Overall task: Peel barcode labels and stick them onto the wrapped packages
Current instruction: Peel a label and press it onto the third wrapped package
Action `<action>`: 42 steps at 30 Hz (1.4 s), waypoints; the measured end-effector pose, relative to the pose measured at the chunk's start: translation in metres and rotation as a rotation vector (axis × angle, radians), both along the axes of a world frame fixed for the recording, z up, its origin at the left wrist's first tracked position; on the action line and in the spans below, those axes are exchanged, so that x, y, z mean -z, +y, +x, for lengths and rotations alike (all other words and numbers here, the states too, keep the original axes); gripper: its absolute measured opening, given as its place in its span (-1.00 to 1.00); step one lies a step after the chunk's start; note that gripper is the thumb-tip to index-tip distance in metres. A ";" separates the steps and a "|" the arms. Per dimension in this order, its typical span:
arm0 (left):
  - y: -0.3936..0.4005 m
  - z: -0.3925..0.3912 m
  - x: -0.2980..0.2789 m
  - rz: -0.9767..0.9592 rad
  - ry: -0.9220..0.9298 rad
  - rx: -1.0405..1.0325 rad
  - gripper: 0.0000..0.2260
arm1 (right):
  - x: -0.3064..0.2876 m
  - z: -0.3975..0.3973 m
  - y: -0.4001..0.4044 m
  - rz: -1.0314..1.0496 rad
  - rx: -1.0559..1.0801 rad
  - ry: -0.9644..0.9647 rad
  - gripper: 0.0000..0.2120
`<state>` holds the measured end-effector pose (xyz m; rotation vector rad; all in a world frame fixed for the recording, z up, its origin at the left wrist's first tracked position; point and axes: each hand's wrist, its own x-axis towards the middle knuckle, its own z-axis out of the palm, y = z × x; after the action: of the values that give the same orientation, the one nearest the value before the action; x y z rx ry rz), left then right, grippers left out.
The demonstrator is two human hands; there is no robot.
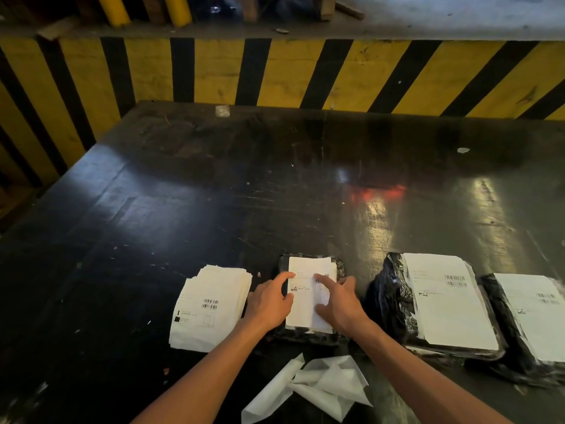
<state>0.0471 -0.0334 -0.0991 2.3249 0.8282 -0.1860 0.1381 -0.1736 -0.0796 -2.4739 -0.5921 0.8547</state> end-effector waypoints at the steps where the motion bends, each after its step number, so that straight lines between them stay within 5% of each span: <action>1: 0.000 -0.004 0.000 -0.003 0.011 0.014 -0.52 | 0.001 -0.001 -0.003 0.005 -0.007 -0.013 -0.35; 10: 0.002 -0.032 0.002 -0.008 0.075 0.162 -0.33 | 0.005 -0.009 -0.032 -0.015 -0.027 0.022 -0.25; 19: 0.000 0.011 0.001 0.245 0.035 0.301 -0.45 | 0.006 0.009 -0.002 -0.025 -0.204 -0.335 -0.44; 24: 0.000 0.024 0.012 0.307 0.119 0.357 -0.45 | 0.016 0.022 0.009 -0.139 -0.349 -0.374 -0.45; 33: -0.001 0.020 0.028 0.324 0.140 0.330 -0.43 | 0.029 0.010 0.009 -0.098 -0.081 -0.237 -0.40; 38: 0.000 0.021 0.030 0.290 0.149 0.338 -0.44 | 0.030 -0.007 -0.008 -0.100 -0.376 -0.366 -0.39; 42: -0.001 0.021 0.028 0.263 0.148 0.326 -0.44 | 0.033 -0.008 -0.025 -0.135 -0.316 -0.374 -0.35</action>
<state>0.0680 -0.0346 -0.1267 2.7136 0.5642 -0.4155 0.1301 -0.1991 -0.1127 -2.7291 -1.1116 0.5524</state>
